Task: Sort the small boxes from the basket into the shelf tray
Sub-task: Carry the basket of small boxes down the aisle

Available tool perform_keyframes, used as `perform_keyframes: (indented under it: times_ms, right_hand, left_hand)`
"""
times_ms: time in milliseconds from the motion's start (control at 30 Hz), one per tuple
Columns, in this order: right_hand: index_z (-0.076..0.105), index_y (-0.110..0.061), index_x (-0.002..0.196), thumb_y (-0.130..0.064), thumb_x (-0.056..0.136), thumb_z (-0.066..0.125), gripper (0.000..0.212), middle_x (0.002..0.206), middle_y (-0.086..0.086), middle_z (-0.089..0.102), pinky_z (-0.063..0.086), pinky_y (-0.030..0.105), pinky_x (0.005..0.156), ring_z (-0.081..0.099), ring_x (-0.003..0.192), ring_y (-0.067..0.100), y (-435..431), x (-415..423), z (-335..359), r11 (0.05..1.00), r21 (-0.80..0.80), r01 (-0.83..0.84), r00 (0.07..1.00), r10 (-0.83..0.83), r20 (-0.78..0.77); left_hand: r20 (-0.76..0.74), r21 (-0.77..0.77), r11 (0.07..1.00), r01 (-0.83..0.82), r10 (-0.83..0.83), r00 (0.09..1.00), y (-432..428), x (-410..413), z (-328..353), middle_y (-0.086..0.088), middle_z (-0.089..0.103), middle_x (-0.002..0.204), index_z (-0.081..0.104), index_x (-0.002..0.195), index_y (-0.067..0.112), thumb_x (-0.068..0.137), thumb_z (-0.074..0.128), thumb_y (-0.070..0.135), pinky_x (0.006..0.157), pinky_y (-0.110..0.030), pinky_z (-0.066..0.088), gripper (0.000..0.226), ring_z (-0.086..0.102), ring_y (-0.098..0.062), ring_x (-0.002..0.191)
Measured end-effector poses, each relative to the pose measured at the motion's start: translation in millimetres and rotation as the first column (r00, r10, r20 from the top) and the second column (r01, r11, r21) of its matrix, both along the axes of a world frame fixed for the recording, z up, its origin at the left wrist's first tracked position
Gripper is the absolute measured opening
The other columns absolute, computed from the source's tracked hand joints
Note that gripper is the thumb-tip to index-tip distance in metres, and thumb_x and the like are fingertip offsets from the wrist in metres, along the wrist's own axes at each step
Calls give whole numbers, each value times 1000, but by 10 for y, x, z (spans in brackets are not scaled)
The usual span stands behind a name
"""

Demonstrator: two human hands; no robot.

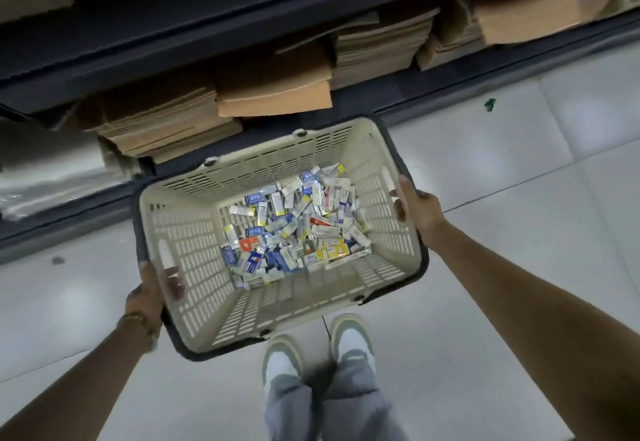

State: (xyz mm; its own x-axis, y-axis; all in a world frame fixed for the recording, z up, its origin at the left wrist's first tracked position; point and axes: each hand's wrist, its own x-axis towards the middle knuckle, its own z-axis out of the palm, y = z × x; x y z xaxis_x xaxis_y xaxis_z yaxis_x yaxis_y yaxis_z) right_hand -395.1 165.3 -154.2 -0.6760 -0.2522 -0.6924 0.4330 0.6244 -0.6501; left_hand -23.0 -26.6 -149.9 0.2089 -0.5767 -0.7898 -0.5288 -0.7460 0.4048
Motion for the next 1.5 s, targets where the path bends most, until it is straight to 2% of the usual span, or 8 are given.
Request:
perform_keyframes:
  times_ms: [200,367,567,800,967,1100,1333,1500]
  right_hand:
    - [63,-1,92,-44,95,45,47,60,9,52,41,12,43,50,45,8,1176,442,820,978,102,180,979,-188,78]
    - [61,0,86,-48,95,44,52,57,10,52,44,22,49,47,51,20,2439,831,2076,877,212,431,894,-447,34]
    - [57,-5,72,-48,96,41,53,46,12,51,39,35,46,35,43,29,3703,1136,3693,657,176,733,675,-735,-69]
    - [48,-19,65,-46,97,41,42,49,-4,47,34,21,44,39,41,8,4564,970,4819,357,75,931,365,-919,-150]
    - [57,-17,68,-46,97,42,44,36,-10,45,32,15,37,38,32,-1,4886,373,5210,257,-22,966,252,-958,-134]
    - [62,-14,79,-47,95,44,41,38,-10,44,30,12,35,37,31,0,5034,-312,5296,202,-107,974,190,-975,-111]
    - [60,-12,73,-45,96,45,43,34,-8,41,26,10,33,32,28,0,5294,-1808,5467,89,-140,986,78,-994,-79]
    - [60,-11,77,-48,94,45,43,51,-1,37,27,23,46,30,34,5,5603,-2770,5676,45,-154,987,34,-997,-74]
  left_hand:
    - [90,-3,973,230,-229,969,170,-366,947,-12,63,83,64,88,14,88,28,68,67,-29,44,66,56,-26,79]
    - [97,-80,833,547,-540,836,664,-1181,2141,-8,59,68,64,80,9,92,34,57,65,-27,40,58,53,-24,69]
    - [-85,-89,669,737,-743,664,1547,-2176,3551,-5,57,65,65,81,7,92,40,54,57,-25,43,55,50,-16,59]
    - [-152,-247,457,854,-889,431,2554,-3472,4644,-7,53,65,63,82,3,95,41,47,48,-18,42,51,47,-15,56]
    - [-157,-303,319,898,-946,283,2978,-4613,5294,-11,50,63,63,82,6,95,40,48,59,-28,41,50,45,-18,55]
    - [-155,-343,287,894,-956,247,3203,-5579,5576,3,49,41,54,62,11,97,40,41,37,-13,36,48,45,-3,32]
    - [-78,-345,150,927,-988,131,3489,-7325,5759,-1,52,57,62,67,13,94,42,49,39,-17,40,49,46,-12,47]
    - [-178,-303,133,944,-981,81,3902,-8498,5899,-2,52,62,63,73,13,93,42,50,51,-24,38,47,44,-14,51]
